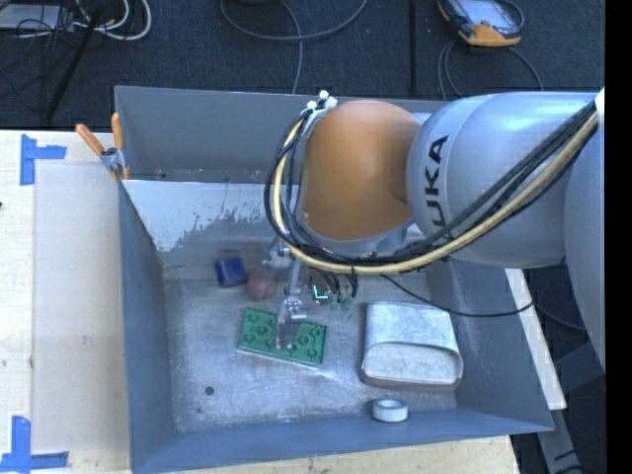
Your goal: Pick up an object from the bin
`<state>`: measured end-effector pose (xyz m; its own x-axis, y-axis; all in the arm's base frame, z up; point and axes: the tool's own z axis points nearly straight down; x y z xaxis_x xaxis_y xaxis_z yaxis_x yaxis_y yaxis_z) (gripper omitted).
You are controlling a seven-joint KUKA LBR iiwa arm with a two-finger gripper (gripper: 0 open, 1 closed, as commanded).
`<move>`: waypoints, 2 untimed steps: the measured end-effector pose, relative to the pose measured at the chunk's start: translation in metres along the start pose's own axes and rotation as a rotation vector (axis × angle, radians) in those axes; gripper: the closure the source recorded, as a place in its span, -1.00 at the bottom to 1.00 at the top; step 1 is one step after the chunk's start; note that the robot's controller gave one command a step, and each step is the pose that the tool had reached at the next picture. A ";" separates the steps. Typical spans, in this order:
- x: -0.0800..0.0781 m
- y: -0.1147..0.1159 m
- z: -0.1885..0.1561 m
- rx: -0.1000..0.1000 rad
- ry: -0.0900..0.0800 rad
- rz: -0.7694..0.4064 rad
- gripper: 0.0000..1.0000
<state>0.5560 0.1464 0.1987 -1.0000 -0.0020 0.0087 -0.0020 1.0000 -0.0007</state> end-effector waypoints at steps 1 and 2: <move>-0.006 -0.054 0.130 -0.003 -0.010 0.119 -1.00; 0.003 -0.052 0.099 -0.002 -0.009 0.359 -1.00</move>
Offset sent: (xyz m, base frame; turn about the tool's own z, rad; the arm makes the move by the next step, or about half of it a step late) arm 0.0042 -0.0543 -0.1287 0.1147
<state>0.5521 0.0940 0.1000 -0.9371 0.3492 0.0000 0.3492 0.9371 0.0002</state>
